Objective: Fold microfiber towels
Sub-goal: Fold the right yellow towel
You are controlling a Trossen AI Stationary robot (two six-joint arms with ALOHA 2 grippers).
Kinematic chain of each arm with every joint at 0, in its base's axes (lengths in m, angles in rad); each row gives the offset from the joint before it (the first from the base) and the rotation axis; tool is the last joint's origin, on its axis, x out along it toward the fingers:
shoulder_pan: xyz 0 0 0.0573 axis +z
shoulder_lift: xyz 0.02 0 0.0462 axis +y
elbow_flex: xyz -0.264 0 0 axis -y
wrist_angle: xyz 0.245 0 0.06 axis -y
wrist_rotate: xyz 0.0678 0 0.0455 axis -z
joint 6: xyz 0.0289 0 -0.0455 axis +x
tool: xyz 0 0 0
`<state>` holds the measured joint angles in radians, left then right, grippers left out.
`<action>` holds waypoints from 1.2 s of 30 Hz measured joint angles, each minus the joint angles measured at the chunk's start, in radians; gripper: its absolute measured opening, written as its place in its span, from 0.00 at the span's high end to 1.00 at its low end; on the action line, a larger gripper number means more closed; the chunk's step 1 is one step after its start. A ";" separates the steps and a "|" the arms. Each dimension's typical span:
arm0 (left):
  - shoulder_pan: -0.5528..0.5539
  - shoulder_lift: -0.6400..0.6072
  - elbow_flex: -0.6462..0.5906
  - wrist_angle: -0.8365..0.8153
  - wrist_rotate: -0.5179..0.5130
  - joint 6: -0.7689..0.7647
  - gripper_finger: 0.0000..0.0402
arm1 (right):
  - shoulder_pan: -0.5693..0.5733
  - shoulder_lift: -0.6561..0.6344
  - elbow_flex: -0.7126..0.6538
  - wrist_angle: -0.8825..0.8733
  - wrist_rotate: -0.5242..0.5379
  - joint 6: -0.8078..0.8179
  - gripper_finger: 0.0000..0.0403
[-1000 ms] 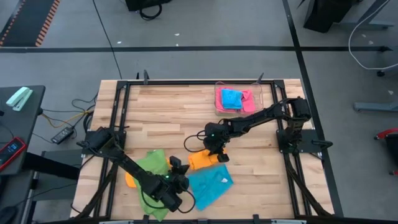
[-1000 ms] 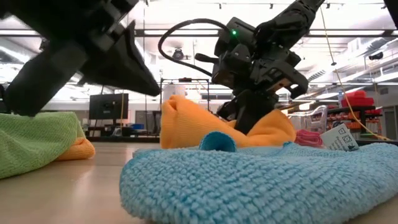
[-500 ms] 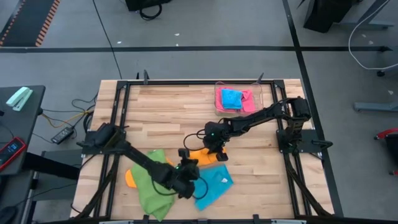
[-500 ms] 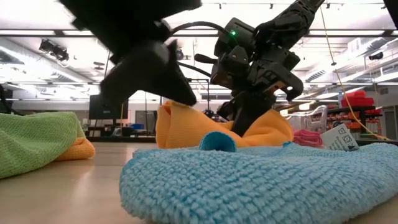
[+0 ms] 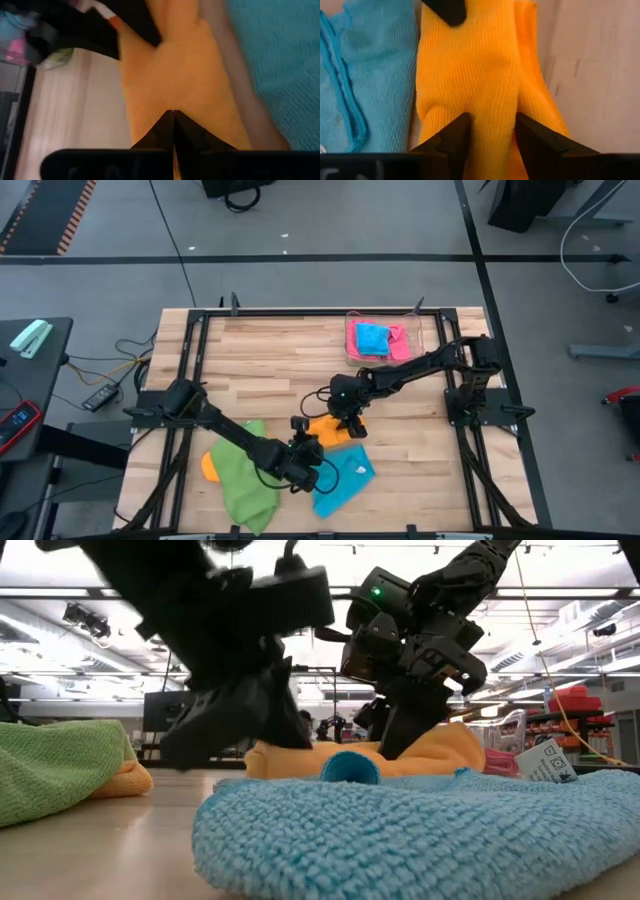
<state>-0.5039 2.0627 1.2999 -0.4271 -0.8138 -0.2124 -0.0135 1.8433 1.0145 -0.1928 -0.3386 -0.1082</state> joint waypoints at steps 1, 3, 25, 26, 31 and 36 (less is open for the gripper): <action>0.000 0.004 0.000 -0.005 0.003 -0.002 0.97 | -0.005 -0.003 0.000 0.001 0.003 0.004 0.59; 0.001 0.004 0.000 -0.020 0.001 -0.010 0.96 | -0.015 -0.015 0.001 -0.009 0.030 0.007 0.58; -0.005 0.004 0.000 -0.124 0.026 -0.145 0.95 | -0.076 -0.166 0.001 -0.093 0.065 -0.077 0.65; -0.005 0.004 0.000 -0.124 0.027 -0.145 0.96 | -0.054 -0.180 0.001 -0.092 0.052 -0.102 0.65; -0.005 0.004 0.000 -0.124 0.026 -0.150 0.97 | 0.076 -0.182 0.001 -0.037 0.120 -0.215 0.64; -0.012 0.004 0.000 -0.132 0.026 -0.173 0.94 | 0.179 -0.158 0.001 0.008 0.258 -0.251 0.57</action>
<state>-0.5159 2.0669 1.3003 -0.5587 -0.7873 -0.3849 0.1653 1.6857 1.0159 -0.1848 -0.0810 -0.3591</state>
